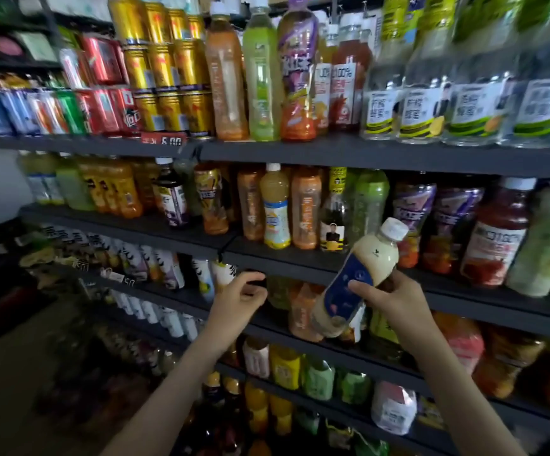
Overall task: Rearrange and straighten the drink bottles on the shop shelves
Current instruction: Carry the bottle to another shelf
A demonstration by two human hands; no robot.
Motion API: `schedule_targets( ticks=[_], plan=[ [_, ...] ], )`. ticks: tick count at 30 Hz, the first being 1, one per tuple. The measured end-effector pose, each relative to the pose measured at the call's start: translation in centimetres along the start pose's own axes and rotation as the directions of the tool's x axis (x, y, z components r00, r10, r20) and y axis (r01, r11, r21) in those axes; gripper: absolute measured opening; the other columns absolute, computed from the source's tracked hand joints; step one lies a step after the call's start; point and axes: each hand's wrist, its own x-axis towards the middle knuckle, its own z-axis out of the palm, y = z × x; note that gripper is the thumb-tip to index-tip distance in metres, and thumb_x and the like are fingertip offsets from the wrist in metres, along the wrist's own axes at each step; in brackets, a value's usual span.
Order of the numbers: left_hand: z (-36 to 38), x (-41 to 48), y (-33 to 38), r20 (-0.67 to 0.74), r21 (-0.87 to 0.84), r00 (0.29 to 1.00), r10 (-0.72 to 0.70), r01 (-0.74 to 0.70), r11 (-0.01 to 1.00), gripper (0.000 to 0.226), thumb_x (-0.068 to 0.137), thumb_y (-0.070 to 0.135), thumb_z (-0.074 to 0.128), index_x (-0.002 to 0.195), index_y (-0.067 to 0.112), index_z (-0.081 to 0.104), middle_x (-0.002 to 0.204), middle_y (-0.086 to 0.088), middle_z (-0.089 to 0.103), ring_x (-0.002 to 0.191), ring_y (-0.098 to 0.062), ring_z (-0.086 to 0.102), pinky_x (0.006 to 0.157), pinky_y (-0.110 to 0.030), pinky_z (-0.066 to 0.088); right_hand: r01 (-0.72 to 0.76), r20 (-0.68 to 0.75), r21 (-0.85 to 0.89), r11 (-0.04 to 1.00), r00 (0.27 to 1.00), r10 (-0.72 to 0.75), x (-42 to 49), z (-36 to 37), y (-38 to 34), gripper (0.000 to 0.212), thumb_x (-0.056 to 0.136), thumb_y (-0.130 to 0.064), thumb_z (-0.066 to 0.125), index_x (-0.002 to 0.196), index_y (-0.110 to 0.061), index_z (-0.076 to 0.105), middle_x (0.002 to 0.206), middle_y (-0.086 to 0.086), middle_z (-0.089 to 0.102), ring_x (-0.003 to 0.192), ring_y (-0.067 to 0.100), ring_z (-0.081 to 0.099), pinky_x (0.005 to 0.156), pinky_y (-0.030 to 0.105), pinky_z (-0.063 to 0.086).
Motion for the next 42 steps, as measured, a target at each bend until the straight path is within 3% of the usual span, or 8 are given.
schedule_targets(
  ticks=[5,11,17,21,27,32,37,42],
  plan=[
    [-3.8,2.8,-1.7,-0.053,-0.037,0.999,0.009,-0.011,0.999,0.024,0.093,0.025,0.058,0.116,0.031,0.054,0.101,0.009,0.063,0.09,0.001,0.059,0.07,-0.014,0.045,0.031,0.053,-0.014,0.999,0.998,-0.03,2.5,4.0,-1.2,0.031,0.075,-0.02,0.078,0.103,-0.019,0.065,0.098,-0.005,0.072,0.09,0.009,0.069,0.075,0.034,0.056],
    [-5.1,6.3,-3.0,0.006,-0.057,1.0,0.001,-0.001,0.998,0.03,0.093,0.026,0.059,0.123,0.029,0.054,0.102,0.012,0.063,0.098,-0.005,0.06,0.091,-0.031,0.05,0.07,0.085,-0.064,0.995,0.994,-0.064,6.0,6.2,-1.1,0.027,0.081,-0.013,0.072,0.105,-0.012,0.061,0.096,-0.002,0.069,0.076,-0.004,0.066,0.056,0.011,0.048],
    [-7.0,9.9,-3.7,0.054,-0.06,0.998,0.021,-0.017,0.998,0.025,0.093,0.024,0.059,0.118,0.029,0.056,0.101,0.007,0.065,0.097,-0.009,0.062,0.086,-0.03,0.053,0.06,0.136,-0.147,0.987,0.99,-0.04,9.0,8.9,-0.1,0.026,0.077,-0.017,0.076,0.101,-0.014,0.064,0.099,0.0,0.071,0.091,0.012,0.068,0.078,0.029,0.054],
    [-7.4,11.9,-3.7,0.026,-0.03,0.999,0.042,-0.042,0.999,0.024,0.09,0.03,0.062,0.113,0.026,0.061,0.093,0.011,0.066,0.094,-0.008,0.063,0.085,-0.028,0.052,0.048,0.131,-0.182,0.982,0.991,-0.024,9.2,11.2,0.5,0.034,0.075,-0.016,0.078,0.105,-0.013,0.064,0.101,0.0,0.071,0.092,0.011,0.068,0.078,0.03,0.055],
    [-7.2,14.1,-2.5,-0.026,0.014,0.984,0.176,-0.176,0.984,0.029,0.087,0.035,0.064,0.114,0.03,0.056,0.091,0.018,0.064,0.084,0.002,0.06,0.072,-0.018,0.049,-0.019,-0.008,-0.252,0.968,1.0,0.018,8.7,12.7,1.8,0.038,0.073,-0.024,0.08,0.107,-0.018,0.064,0.103,-0.003,0.071,0.097,0.013,0.066,0.082,0.037,0.056],
    [-3.8,13.9,-1.0,0.144,-0.048,0.925,0.352,-0.349,0.936,0.047,0.086,0.027,0.066,0.13,0.025,0.049,0.11,0.012,0.059,0.092,0.0,0.057,0.073,-0.009,0.04,-0.058,-0.203,-0.21,0.976,0.979,0.014,6.3,12.3,2.0,0.03,0.071,-0.021,0.081,0.097,-0.021,0.066,0.092,-0.006,0.072,0.083,0.005,0.068,0.063,0.021,0.053],
    [0.2,12.6,1.5,0.34,-0.123,0.823,0.455,-0.441,0.889,0.042,0.09,0.021,0.061,0.13,0.027,0.049,0.102,0.019,0.055,0.092,0.002,0.055,0.068,-0.005,0.043,-0.087,-0.293,-0.255,0.963,0.956,0.009,3.7,10.0,0.9,0.027,0.073,-0.024,0.08,0.09,-0.034,0.063,0.088,-0.018,0.069,0.079,-0.007,0.065,0.061,0.012,0.049],
    [3.6,11.2,3.0,0.399,-0.167,0.77,0.498,-0.473,0.865,0.034,0.09,0.021,0.062,0.123,0.027,0.053,0.099,0.012,0.061,0.083,0.006,0.056,0.067,0.001,0.04,-0.115,-0.441,-0.197,0.974,0.897,0.017,1.5,5.6,0.3,0.027,0.068,-0.025,0.083,0.092,-0.026,0.069,0.09,-0.007,0.074,0.088,0.01,0.069,0.081,0.038,0.057]
  ],
)
